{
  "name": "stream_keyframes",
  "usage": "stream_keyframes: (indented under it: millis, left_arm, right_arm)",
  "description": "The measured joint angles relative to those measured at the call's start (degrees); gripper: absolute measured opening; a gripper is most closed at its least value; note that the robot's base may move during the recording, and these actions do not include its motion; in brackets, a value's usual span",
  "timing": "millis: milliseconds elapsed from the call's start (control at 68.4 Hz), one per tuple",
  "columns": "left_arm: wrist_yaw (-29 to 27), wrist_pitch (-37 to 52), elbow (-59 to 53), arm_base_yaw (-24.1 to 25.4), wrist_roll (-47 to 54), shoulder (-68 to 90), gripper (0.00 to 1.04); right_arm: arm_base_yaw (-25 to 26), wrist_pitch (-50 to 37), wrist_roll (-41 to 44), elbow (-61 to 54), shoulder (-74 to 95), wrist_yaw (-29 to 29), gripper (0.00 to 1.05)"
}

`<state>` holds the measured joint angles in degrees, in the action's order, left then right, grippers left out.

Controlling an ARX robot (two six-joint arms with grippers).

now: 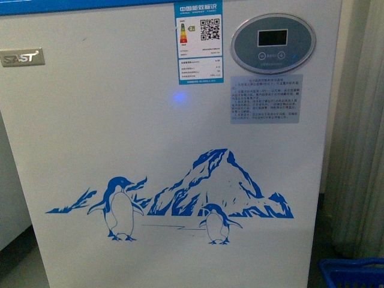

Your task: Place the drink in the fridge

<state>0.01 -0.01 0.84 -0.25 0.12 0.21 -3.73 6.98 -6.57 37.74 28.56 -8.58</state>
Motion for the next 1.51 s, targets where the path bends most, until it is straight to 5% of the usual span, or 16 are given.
stream_keyframes:
  millis: [176,1507]
  left_arm:
    - [-0.02,0.00,0.00,0.00,0.00,0.00,0.97]
    - [-0.02,0.00,0.00,0.00,0.02,0.00,0.97]
  right_arm:
    - [-3.78,-1.64,0.07,-3.83,-5.53,-6.56,0.41]
    - [-4.31,-2.05,0.33,-4.72,-5.62,-6.67,0.40]
